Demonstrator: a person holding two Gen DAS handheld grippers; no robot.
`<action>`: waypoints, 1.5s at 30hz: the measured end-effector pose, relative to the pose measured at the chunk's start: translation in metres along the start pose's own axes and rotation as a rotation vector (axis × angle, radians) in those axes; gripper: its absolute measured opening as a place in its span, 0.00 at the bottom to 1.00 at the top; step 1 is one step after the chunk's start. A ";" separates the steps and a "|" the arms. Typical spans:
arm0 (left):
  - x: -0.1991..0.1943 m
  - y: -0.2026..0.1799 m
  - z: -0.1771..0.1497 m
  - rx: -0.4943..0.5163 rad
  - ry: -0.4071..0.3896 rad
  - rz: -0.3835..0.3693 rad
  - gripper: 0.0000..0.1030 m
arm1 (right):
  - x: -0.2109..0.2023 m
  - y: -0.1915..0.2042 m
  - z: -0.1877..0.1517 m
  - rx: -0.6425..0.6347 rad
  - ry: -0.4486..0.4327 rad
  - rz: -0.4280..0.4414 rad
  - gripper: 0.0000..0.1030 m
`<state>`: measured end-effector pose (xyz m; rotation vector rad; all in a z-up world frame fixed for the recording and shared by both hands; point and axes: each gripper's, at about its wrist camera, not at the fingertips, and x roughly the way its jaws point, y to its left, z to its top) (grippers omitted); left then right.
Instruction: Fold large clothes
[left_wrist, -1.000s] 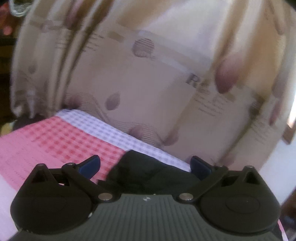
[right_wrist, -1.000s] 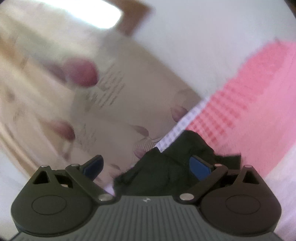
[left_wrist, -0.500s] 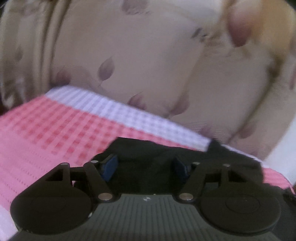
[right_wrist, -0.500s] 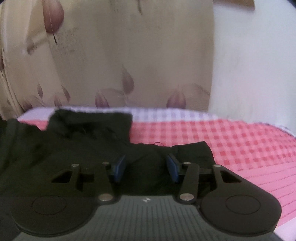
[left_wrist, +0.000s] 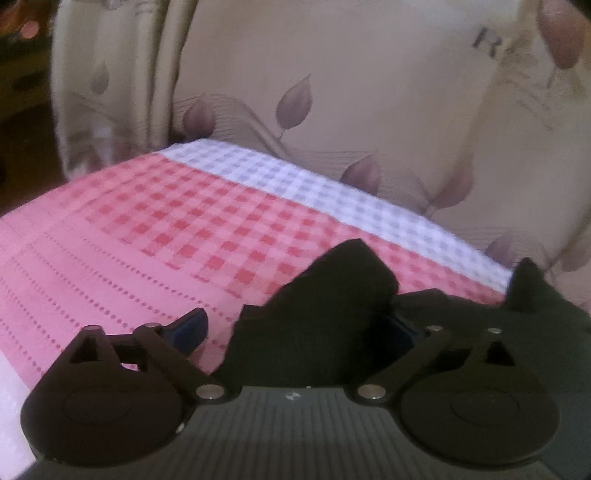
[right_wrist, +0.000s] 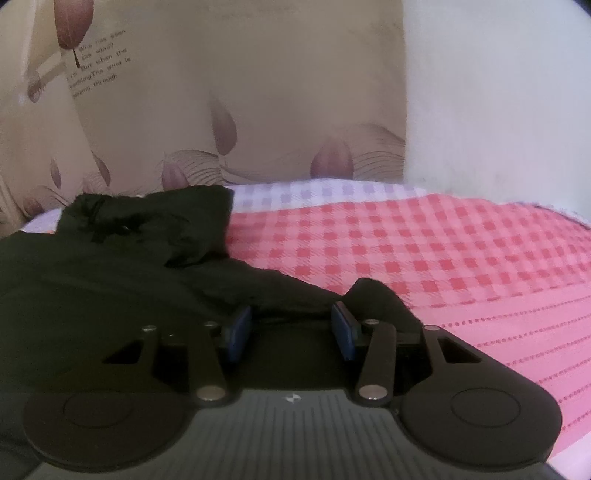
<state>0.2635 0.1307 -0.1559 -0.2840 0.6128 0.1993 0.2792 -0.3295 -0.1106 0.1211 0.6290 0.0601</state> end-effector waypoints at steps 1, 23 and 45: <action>0.001 -0.001 0.000 0.006 0.004 0.013 0.99 | 0.001 0.001 0.000 -0.011 0.002 -0.011 0.44; 0.003 -0.006 0.000 0.038 0.023 0.090 1.00 | 0.001 0.016 -0.003 -0.122 -0.025 -0.109 0.50; 0.004 -0.002 0.001 0.003 0.057 0.073 1.00 | -0.060 0.041 0.020 -0.101 -0.175 -0.212 1.00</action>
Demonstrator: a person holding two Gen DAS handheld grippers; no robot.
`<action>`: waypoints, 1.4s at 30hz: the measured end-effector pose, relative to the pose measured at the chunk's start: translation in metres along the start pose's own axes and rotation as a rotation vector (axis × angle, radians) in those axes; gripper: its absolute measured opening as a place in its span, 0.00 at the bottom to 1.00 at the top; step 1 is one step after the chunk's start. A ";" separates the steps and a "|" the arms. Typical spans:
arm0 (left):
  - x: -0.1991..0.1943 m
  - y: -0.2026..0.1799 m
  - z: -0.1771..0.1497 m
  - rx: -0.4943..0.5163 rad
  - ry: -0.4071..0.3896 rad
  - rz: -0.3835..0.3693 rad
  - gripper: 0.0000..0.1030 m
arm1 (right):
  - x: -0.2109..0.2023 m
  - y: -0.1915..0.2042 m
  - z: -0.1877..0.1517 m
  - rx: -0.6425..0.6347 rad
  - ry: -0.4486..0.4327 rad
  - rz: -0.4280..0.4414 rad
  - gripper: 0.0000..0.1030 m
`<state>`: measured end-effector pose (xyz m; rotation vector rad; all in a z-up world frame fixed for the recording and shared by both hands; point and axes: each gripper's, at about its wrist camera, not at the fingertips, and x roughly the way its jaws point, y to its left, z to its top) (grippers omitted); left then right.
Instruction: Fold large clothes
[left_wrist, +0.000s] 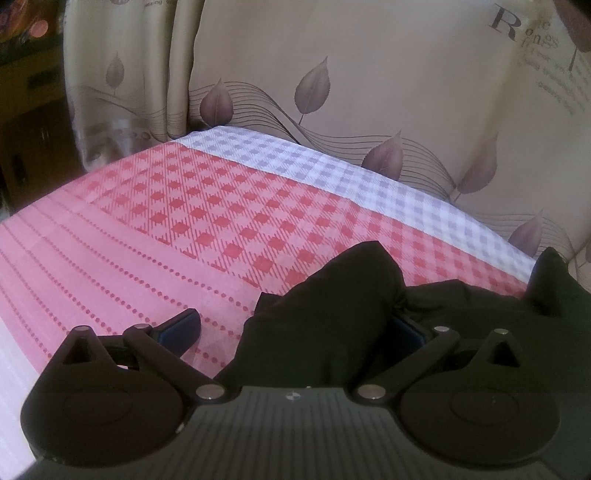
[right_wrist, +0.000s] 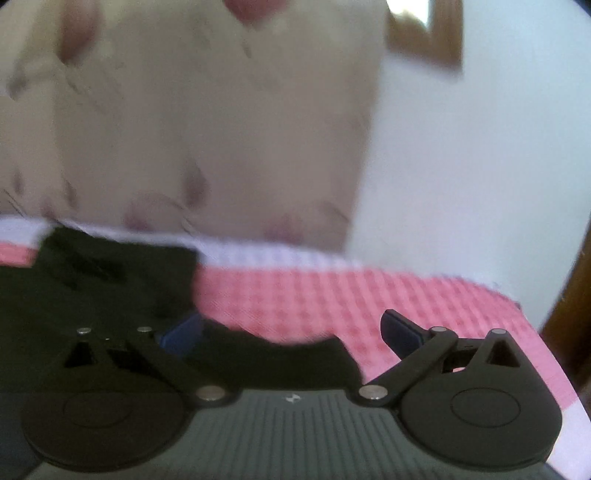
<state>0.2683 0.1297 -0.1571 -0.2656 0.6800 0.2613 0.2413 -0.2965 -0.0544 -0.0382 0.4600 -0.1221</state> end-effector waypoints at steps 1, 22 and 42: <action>0.000 0.000 0.000 -0.001 0.000 0.000 1.00 | -0.010 0.007 0.002 -0.003 -0.034 0.020 1.00; 0.001 0.042 0.044 0.028 0.220 -0.264 0.97 | -0.016 0.121 -0.032 -0.117 0.143 0.331 1.00; 0.029 0.077 0.022 0.143 0.372 -0.894 0.74 | -0.016 0.116 -0.049 -0.073 0.061 0.350 1.00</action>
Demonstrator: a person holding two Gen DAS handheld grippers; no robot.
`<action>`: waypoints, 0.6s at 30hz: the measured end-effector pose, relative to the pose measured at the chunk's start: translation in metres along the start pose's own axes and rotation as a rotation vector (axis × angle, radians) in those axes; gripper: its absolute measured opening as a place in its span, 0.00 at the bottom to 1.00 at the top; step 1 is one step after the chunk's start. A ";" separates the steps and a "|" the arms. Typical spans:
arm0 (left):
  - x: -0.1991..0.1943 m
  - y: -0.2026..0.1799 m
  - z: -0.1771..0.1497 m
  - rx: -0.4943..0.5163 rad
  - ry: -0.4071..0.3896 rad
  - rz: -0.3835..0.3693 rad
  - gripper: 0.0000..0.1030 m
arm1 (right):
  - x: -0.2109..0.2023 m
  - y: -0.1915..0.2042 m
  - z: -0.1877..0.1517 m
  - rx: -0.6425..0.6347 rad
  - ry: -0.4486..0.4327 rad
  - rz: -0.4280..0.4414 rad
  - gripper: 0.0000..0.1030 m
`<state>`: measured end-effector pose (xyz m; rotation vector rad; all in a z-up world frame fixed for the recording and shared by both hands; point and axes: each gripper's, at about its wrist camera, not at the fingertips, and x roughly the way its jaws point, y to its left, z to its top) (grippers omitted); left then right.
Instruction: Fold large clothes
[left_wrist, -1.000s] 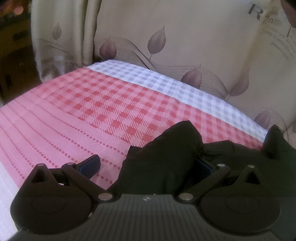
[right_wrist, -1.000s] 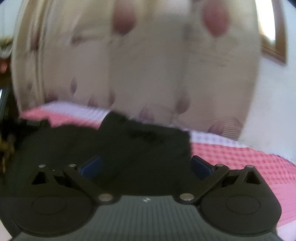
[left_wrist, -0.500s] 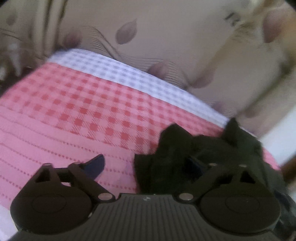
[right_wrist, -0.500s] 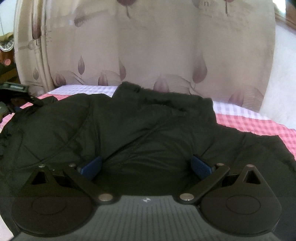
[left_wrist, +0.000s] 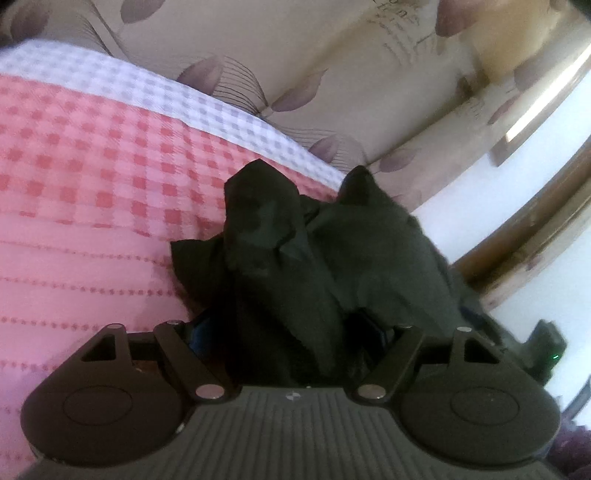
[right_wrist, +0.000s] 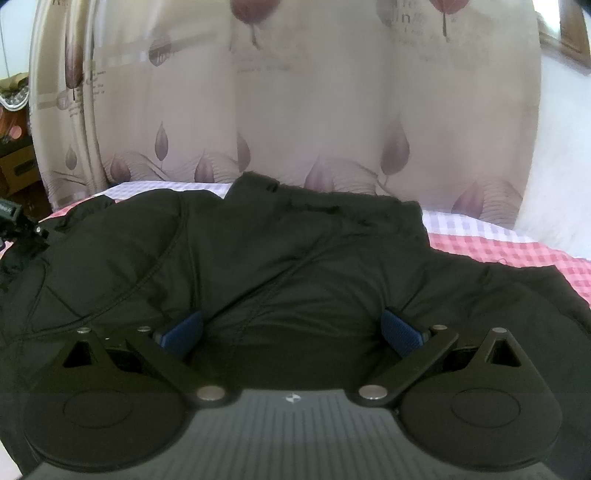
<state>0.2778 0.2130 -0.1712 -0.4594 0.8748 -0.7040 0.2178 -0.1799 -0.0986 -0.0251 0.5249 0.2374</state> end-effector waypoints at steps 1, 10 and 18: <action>0.004 0.000 0.001 0.007 0.005 -0.014 0.73 | 0.000 0.000 0.000 0.000 -0.001 -0.002 1.00; 0.003 0.010 -0.005 0.014 -0.030 -0.068 0.50 | -0.003 -0.002 -0.004 0.023 -0.030 0.008 1.00; -0.006 -0.015 -0.005 0.042 -0.075 0.056 0.41 | -0.011 0.000 0.005 0.078 -0.029 0.011 1.00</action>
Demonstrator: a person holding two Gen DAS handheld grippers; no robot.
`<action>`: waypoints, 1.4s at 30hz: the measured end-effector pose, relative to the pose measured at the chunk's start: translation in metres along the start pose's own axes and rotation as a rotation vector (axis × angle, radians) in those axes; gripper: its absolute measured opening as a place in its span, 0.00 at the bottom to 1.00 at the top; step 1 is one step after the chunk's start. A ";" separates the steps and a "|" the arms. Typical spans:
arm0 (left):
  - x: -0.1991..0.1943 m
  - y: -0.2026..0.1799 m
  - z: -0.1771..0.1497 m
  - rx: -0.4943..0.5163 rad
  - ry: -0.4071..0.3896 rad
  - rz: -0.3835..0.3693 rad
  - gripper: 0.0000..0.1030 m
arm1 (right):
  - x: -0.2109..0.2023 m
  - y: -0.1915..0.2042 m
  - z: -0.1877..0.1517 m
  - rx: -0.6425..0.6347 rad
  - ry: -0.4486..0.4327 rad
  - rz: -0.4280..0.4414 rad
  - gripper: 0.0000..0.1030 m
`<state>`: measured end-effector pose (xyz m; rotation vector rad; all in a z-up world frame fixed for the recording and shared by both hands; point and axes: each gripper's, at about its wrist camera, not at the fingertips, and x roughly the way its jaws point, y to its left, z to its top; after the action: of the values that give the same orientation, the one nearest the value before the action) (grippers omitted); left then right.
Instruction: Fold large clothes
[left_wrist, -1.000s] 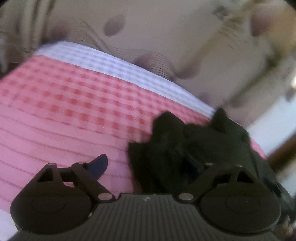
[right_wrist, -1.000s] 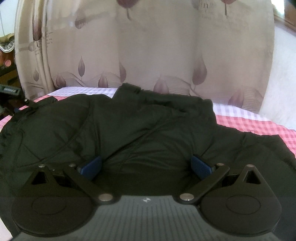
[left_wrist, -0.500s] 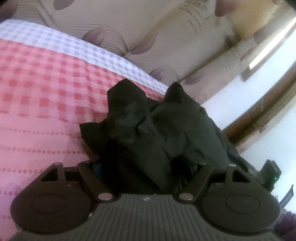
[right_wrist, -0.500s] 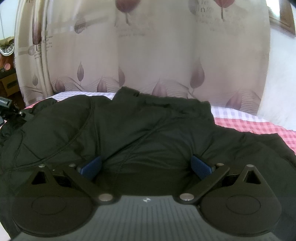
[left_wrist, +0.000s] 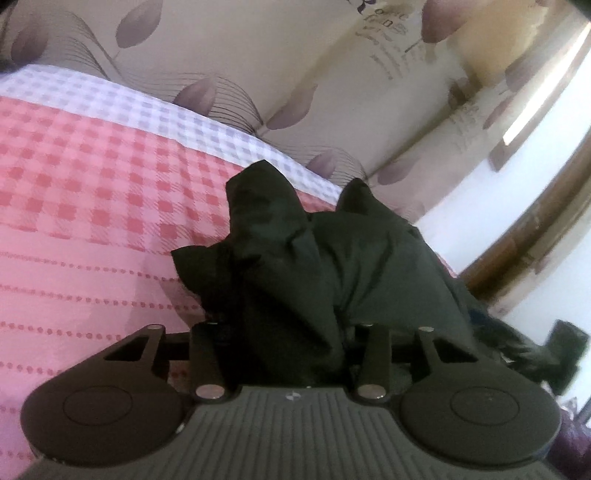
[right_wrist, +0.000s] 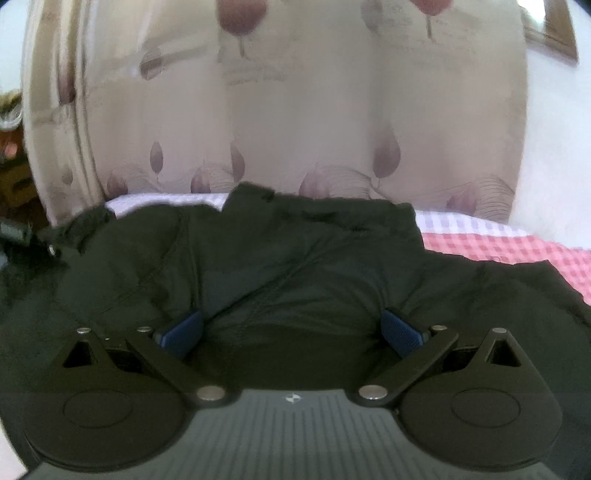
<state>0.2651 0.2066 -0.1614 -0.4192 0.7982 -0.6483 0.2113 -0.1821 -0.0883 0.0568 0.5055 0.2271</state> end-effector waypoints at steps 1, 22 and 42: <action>-0.001 -0.004 0.001 0.003 0.003 0.019 0.39 | -0.006 0.001 0.003 0.028 -0.026 0.026 0.99; -0.024 -0.192 0.052 0.097 0.151 0.244 0.18 | 0.082 0.031 0.025 0.201 0.272 0.258 0.18; 0.114 -0.355 -0.007 -0.120 0.149 0.018 0.20 | -0.038 -0.112 -0.036 0.673 0.044 0.473 0.25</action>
<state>0.1877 -0.1308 -0.0226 -0.4763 0.9844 -0.6219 0.1840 -0.3004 -0.1140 0.8354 0.5910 0.5126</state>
